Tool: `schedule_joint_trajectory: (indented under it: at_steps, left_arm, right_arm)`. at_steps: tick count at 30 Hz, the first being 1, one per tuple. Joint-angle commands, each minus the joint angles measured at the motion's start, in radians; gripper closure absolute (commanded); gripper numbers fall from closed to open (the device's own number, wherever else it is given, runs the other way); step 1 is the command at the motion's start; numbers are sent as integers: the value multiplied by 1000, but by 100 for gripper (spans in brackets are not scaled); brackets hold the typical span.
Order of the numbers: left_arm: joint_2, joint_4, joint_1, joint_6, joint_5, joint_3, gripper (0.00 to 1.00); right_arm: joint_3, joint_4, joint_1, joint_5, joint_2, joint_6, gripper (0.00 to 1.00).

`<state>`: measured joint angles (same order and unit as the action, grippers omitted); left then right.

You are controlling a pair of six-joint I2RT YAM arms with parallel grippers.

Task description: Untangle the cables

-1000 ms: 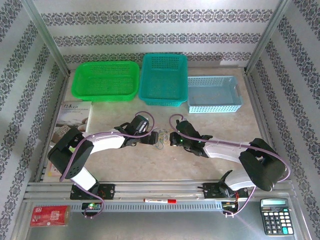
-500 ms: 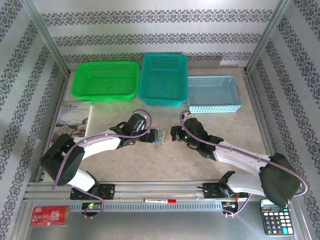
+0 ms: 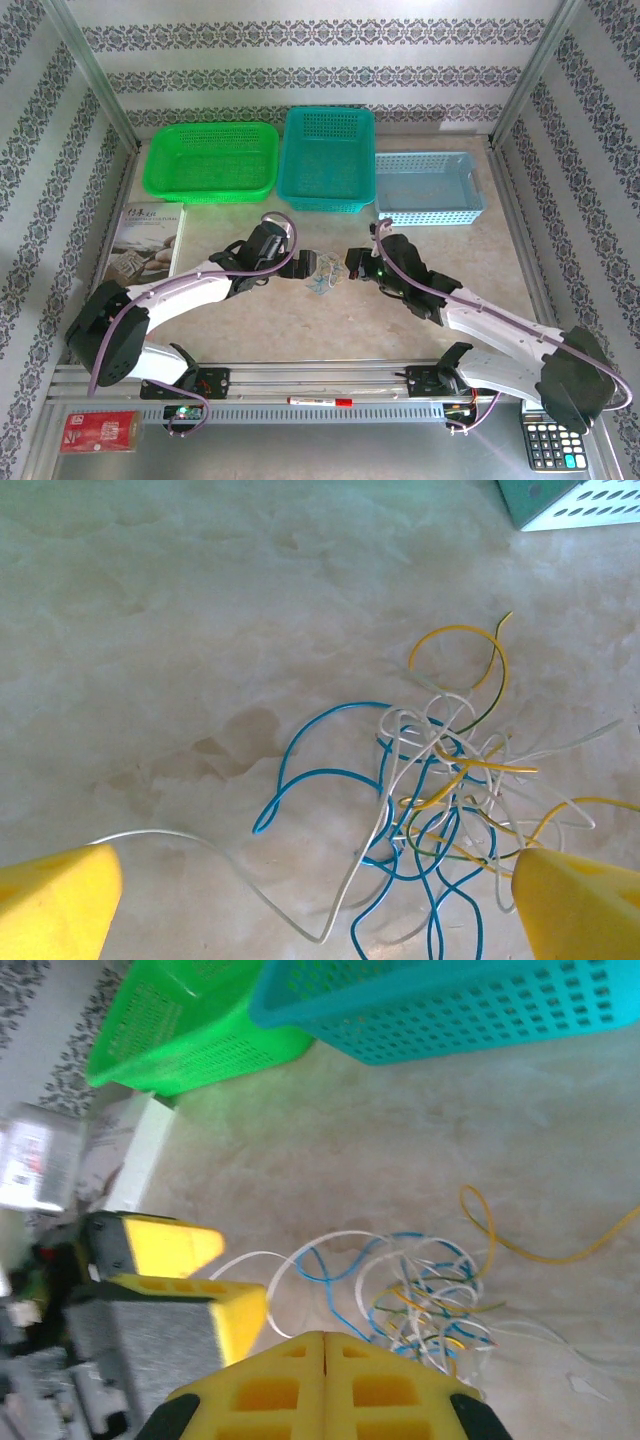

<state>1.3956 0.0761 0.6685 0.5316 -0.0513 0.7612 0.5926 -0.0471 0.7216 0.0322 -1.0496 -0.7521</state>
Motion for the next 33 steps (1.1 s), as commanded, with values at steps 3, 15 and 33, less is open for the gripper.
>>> schedule_joint_trajectory:
  at_steps: [3,15,33]
  left_arm:
    - [-30,40,8,-19,1,21,0]
    - [-97,42,6,-70,28,-1,0]
    - [-173,62,-10,-9,118,-60,0]
  right_arm:
    - [131,40,-8,44,38,51,100]
    - [361,121,-10,69,39,150,100]
    - [192,200,17,-6,-176,268,49]
